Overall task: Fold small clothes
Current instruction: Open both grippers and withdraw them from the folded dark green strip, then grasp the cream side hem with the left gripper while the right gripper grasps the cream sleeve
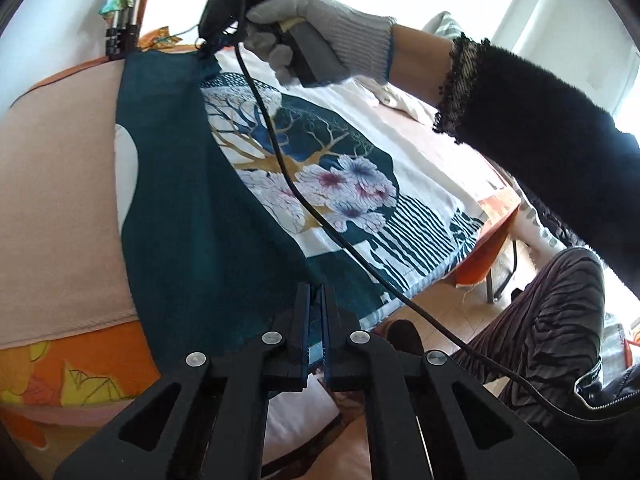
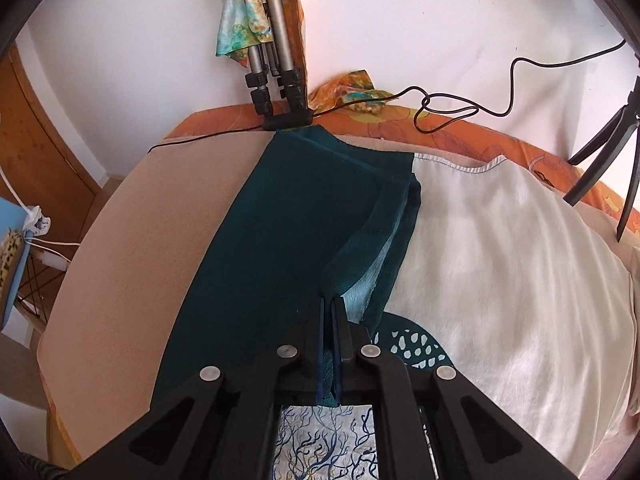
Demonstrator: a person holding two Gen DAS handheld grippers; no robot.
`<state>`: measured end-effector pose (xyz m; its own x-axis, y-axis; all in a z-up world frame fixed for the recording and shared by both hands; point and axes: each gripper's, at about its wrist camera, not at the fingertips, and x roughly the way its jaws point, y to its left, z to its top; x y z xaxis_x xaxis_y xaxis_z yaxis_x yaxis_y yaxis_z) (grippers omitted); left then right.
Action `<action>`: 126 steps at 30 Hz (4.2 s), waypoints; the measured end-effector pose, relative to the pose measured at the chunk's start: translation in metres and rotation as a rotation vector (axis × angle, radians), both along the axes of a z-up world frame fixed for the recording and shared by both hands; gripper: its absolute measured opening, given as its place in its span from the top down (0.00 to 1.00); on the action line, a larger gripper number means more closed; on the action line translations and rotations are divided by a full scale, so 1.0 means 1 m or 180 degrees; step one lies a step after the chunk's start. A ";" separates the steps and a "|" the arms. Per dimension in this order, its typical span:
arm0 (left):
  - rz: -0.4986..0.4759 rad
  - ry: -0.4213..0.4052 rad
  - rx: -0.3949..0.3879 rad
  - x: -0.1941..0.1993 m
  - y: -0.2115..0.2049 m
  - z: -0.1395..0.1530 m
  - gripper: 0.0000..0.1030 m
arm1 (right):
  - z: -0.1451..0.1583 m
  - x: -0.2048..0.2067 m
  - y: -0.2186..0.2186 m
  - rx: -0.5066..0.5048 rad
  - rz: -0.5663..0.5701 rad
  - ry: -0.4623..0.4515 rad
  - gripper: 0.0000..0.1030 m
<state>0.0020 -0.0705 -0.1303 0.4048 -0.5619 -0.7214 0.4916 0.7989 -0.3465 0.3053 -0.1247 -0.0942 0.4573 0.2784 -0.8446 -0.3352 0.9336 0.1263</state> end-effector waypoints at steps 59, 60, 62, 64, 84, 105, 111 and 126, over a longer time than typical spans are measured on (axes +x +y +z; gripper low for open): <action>-0.0211 -0.0890 0.0304 -0.006 -0.093 0.059 0.52 | 0.079 -0.296 -0.216 0.1049 -0.0478 -0.0521 0.37; -0.0291 -0.0908 0.0296 -0.009 -0.104 0.059 0.52 | 0.083 -0.296 -0.229 0.1066 -0.0544 -0.0559 0.36; -0.0477 -0.0952 0.0289 -0.014 -0.132 0.058 0.52 | 0.089 -0.294 -0.252 0.1135 -0.0684 -0.0638 0.31; -0.0633 -0.0984 0.0287 -0.019 -0.155 0.056 0.52 | 0.094 -0.294 -0.277 0.1277 -0.0765 -0.0686 0.31; -0.1042 -0.0991 0.1041 -0.011 -0.283 -0.001 0.44 | 0.094 -0.319 -0.384 0.1729 -0.1427 -0.0862 0.30; -0.0336 -0.0473 -0.0117 0.032 -0.197 0.031 0.95 | -0.005 -0.101 -0.331 0.1546 -0.1192 0.0246 0.44; -0.0380 -0.0429 -0.0213 0.032 -0.195 0.029 0.96 | -0.034 -0.061 -0.319 0.1526 -0.1474 0.0422 0.44; -0.0285 -0.0263 -0.0464 0.037 -0.168 0.021 0.96 | -0.029 0.008 -0.283 0.1090 -0.1479 0.0224 0.96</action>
<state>0.0392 -0.2384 -0.1094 0.4031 -0.6945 -0.5959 0.5901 0.6950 -0.4109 0.3134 -0.4079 -0.1236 0.5429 0.3247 -0.7745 0.1200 0.8828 0.4542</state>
